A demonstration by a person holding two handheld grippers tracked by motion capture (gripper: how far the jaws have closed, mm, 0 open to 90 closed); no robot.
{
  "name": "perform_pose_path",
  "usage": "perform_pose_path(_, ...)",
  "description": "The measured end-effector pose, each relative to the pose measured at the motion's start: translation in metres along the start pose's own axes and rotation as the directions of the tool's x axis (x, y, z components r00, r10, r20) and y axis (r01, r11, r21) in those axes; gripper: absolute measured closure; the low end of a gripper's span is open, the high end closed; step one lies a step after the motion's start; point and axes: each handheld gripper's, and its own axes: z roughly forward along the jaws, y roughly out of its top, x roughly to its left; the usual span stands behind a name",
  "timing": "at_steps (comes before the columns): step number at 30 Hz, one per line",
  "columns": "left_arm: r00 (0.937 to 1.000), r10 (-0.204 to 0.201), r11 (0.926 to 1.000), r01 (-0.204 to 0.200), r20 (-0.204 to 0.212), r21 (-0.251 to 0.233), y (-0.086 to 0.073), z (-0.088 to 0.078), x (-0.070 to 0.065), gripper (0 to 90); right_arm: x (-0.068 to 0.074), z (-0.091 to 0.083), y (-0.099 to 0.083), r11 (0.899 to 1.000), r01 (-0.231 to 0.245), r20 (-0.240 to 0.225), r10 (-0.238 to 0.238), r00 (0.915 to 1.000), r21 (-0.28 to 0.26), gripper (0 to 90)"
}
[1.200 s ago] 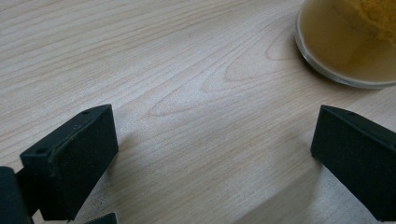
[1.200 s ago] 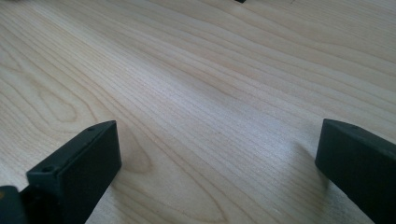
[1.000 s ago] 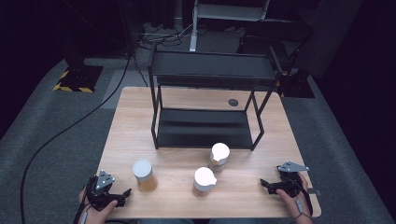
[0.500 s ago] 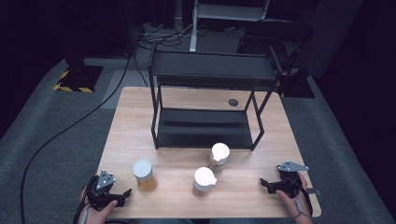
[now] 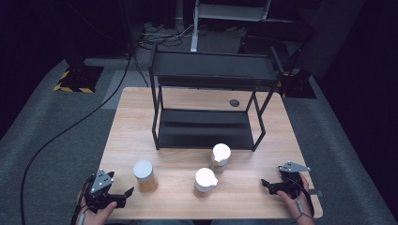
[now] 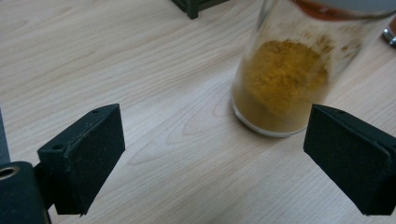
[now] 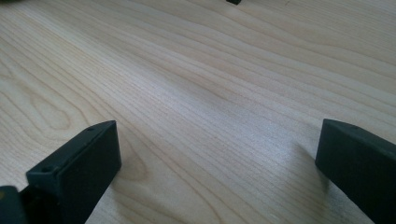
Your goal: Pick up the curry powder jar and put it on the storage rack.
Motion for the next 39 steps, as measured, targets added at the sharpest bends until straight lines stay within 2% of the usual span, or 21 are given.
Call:
perform_pose_path(6, 1.0000, 0.004, 1.0000, -0.004, -0.002, -0.008, 0.005, -0.004, -0.006, 4.3, 0.000, 0.000, 0.000, 1.000, 0.000, 0.000, 0.000, 1.0000, 0.000, 0.0)
perform_pose_path(12, 0.9998, 0.021, 0.9987, -0.022, -0.004, -0.046, 0.015, -0.012, -0.014, 4.3, 0.000, 0.000, 0.000, 1.000, -0.001, 0.000, 0.001, 1.0000, 0.001, 0.0)
perform_pose_path(18, 0.9994, 0.036, 0.9979, -0.036, -0.003, -0.055, 0.022, -0.017, -0.023, 3.7, 0.000, 0.000, 0.000, 1.000, -0.001, 0.001, 0.001, 1.0000, 0.001, 0.0)
perform_pose_path(24, 0.9991, 0.042, 0.9956, -0.042, -0.002, -0.084, 0.028, -0.021, -0.028, 3.7, 0.000, 0.000, 0.000, 1.000, -0.001, 0.001, 0.001, 1.0000, 0.000, 0.0)
perform_pose_path(33, 0.9988, 0.046, 0.9896, -0.043, 0.014, -0.137, 0.037, -0.020, -0.035, 3.5, 0.000, 0.000, 0.000, 1.000, -0.001, 0.001, 0.001, 1.0000, 0.000, 0.0)
perform_pose_path(37, 0.9986, 0.051, 0.9828, -0.047, 0.014, -0.178, 0.038, -0.018, -0.035, 3.6, 0.000, 0.000, 0.000, 1.000, -0.001, 0.001, 0.001, 1.0000, 0.001, 0.0)
perform_pose_path(39, 0.9989, 0.042, 0.9784, -0.037, 0.021, -0.203, 0.038, -0.018, -0.035, 3.7, 0.000, 0.000, 0.000, 1.000, -0.001, 0.001, 0.001, 1.0000, 0.001, 0.0)
